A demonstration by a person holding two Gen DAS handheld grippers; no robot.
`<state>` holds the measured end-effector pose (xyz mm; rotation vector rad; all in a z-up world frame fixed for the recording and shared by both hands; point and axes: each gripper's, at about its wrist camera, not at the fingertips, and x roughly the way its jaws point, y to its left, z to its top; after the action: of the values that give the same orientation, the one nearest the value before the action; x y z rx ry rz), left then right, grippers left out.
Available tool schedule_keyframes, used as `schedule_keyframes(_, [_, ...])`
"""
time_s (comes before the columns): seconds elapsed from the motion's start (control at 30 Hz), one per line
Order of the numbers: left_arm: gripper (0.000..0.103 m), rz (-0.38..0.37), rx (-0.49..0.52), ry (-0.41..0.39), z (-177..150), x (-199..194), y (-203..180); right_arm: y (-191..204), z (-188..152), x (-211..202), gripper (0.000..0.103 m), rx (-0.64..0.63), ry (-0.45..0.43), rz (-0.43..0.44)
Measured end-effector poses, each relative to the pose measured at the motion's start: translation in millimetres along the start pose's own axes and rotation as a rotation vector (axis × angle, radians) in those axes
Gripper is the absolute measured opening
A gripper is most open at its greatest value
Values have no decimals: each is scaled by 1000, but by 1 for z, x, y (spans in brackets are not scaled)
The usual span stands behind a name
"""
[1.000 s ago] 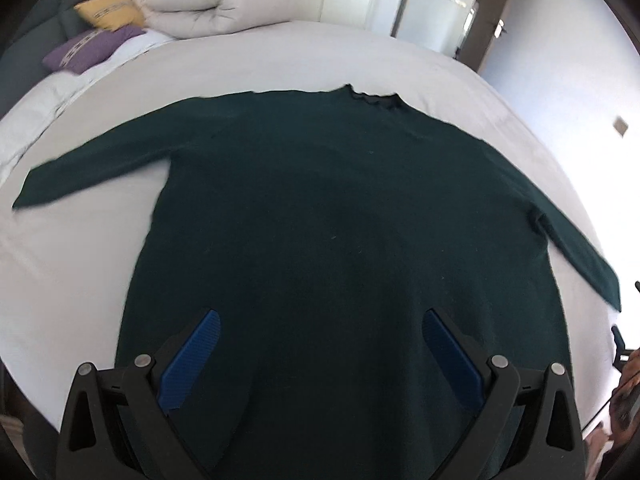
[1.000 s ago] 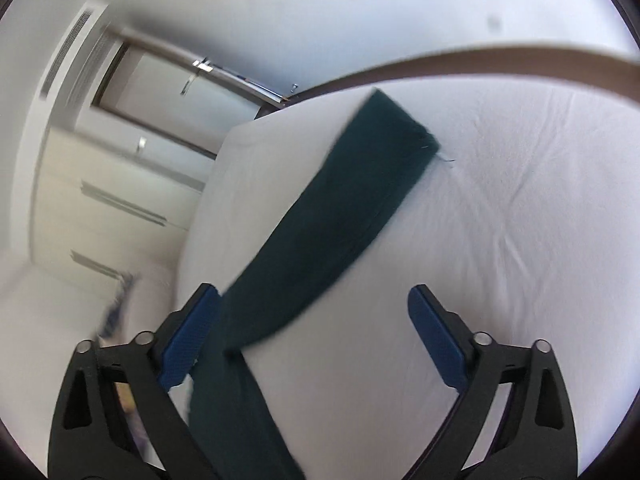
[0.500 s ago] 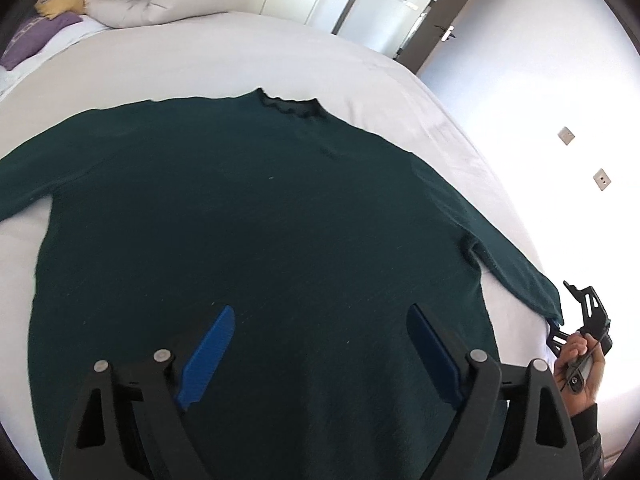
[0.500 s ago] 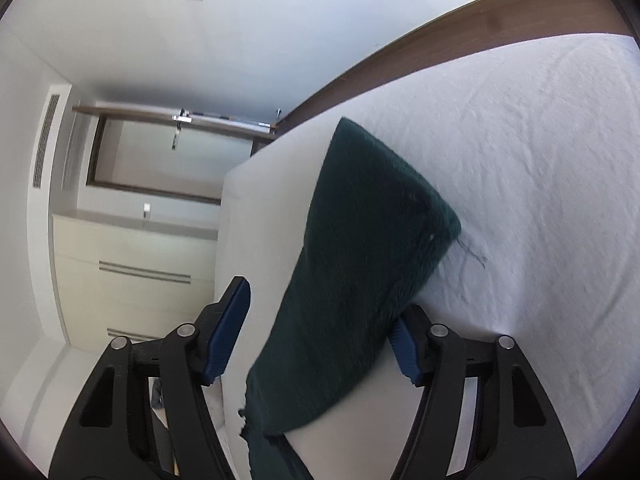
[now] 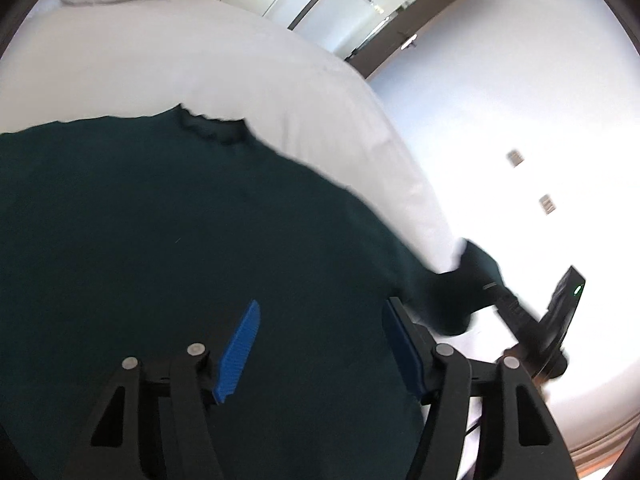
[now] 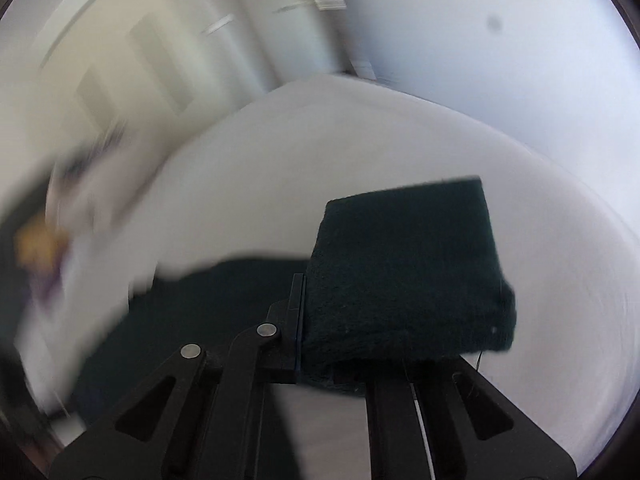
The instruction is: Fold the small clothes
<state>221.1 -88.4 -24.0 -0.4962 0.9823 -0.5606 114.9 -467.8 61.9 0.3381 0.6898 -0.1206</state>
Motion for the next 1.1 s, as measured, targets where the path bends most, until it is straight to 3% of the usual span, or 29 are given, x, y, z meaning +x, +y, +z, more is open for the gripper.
schedule_keyframes(0.07, [74, -51, -44, -5, 11, 1, 8, 60, -12, 17, 7, -182, 40, 19])
schedule_keyframes(0.13, [77, -87, -96, 1, 18, 6, 21, 105, -25, 39, 7, -280, 88, 43])
schedule_keyframes(0.27, [86, -174, -198, 74, 24, 28, 48, 160, -57, 80, 8, -336, 194, 64])
schedule_keyframes(0.37, [88, -162, -216, 91, 18, 39, 63, 181, -86, 110, 9, -410, 302, 41])
schedule_keyframes(0.4, [89, -167, -241, 94, 14, 42, 72, 202, -121, 110, 10, -467, 301, 3])
schedule_keyframes(0.43, [89, -176, -263, 95, 10, 39, 81, 211, -135, 116, 11, -551, 287, -46])
schedule_keyframes(0.47, [89, -193, -297, 95, 6, 41, 90, 204, -171, 108, 11, -649, 265, -100])
schedule_keyframes(0.53, [89, -214, -360, 90, -2, 41, 108, 211, -187, 100, 11, -842, 229, -215])
schedule_keyframes(0.63, [89, -245, -388, 69, -8, 36, 122, 228, -229, 96, 11, -1236, 77, -429])
schedule_keyframes(0.77, [96, -259, -390, 47, -9, 30, 126, 237, -273, 107, 11, -1539, -19, -566])
schedule_keyframes(0.9, [99, -278, -399, 57, -10, 22, 133, 253, -291, 105, 11, -1678, -66, -585])
schedule_keyframes(1.1, [101, -286, -352, 163, -5, 41, 115, 261, -292, 113, 11, -1666, -37, -547])
